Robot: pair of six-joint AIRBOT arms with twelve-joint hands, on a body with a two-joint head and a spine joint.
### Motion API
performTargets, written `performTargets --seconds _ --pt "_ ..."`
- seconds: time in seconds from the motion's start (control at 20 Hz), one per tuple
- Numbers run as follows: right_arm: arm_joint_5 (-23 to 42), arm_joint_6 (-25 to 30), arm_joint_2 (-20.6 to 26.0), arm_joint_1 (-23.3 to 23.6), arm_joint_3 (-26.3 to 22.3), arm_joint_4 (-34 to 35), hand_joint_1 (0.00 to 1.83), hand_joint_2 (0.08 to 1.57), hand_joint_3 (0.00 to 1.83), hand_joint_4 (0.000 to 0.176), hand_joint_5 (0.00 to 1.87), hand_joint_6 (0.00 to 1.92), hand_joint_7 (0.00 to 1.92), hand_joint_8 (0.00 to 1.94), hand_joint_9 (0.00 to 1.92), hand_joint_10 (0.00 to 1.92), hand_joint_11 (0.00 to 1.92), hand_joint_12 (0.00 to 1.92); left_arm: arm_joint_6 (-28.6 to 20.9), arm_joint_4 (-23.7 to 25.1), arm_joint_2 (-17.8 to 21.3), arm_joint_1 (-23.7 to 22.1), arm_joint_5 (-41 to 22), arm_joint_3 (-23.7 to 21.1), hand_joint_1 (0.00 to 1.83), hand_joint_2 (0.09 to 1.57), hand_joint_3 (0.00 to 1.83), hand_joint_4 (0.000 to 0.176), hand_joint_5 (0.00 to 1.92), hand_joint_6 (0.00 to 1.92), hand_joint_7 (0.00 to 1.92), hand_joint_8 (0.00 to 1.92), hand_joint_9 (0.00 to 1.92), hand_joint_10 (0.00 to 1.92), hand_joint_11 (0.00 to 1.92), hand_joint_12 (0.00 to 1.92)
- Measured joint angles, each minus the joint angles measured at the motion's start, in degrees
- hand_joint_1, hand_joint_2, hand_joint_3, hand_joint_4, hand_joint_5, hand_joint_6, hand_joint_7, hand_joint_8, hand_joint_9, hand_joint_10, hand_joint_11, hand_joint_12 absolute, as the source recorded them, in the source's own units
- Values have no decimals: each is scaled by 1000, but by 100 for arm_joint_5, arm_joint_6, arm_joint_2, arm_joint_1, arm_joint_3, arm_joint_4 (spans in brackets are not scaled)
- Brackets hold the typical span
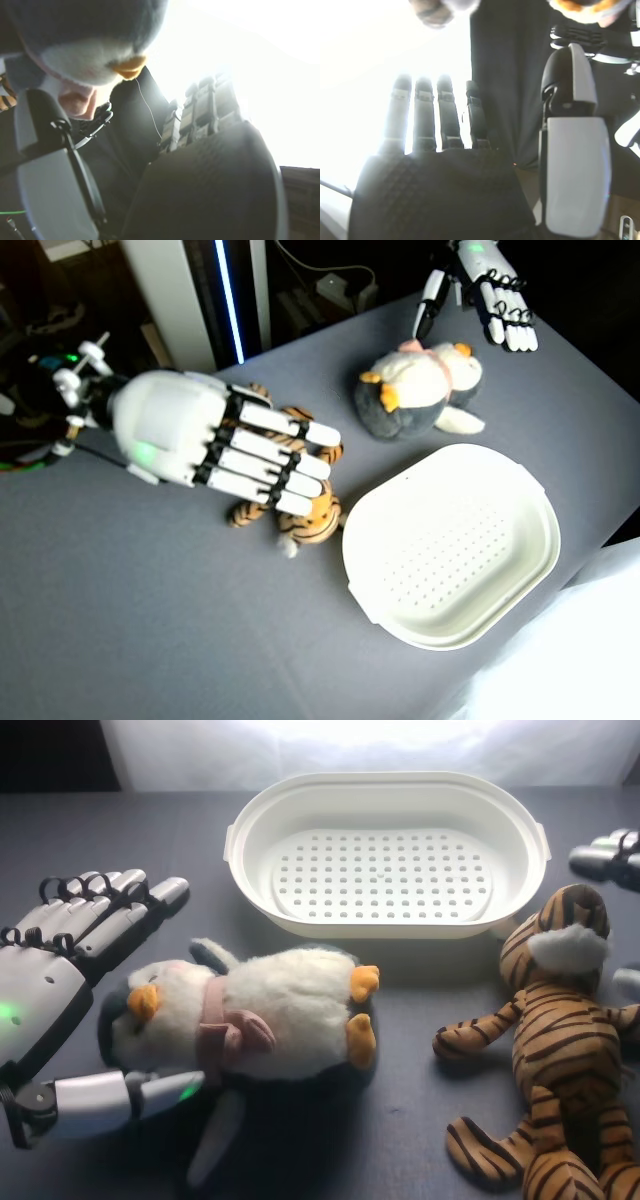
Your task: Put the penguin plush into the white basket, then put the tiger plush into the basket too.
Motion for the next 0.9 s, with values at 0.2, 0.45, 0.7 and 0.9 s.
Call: performTargets --seconds 0.2,0.45,0.7,0.9 --pt "-33 22 0 35 -2 -81 645 1269 1 51 399 1 344 7 294 5 133 383 59 216 131 -98 313 129 825 766 0 176 0 0 0 0 0 0 0 0" --pt "-28 44 0 205 -2 -385 631 1285 5 36 425 6 382 10 307 5 137 364 286 400 31 -975 2087 791 929 688 0 176 0 0 0 0 0 0 0 0" --pt "-26 46 0 205 -2 -363 651 1290 2 27 446 7 392 5 311 2 139 370 280 671 -376 -1353 3392 1241 1079 854 8 0 757 44 937 75 850 144 371 1049" --pt "-26 50 0 201 -2 -358 669 1309 5 21 454 4 398 3 306 3 128 378 203 422 -442 -1410 3344 1362 1279 1082 0 0 1342 23 964 1270 837 1349 569 1770"
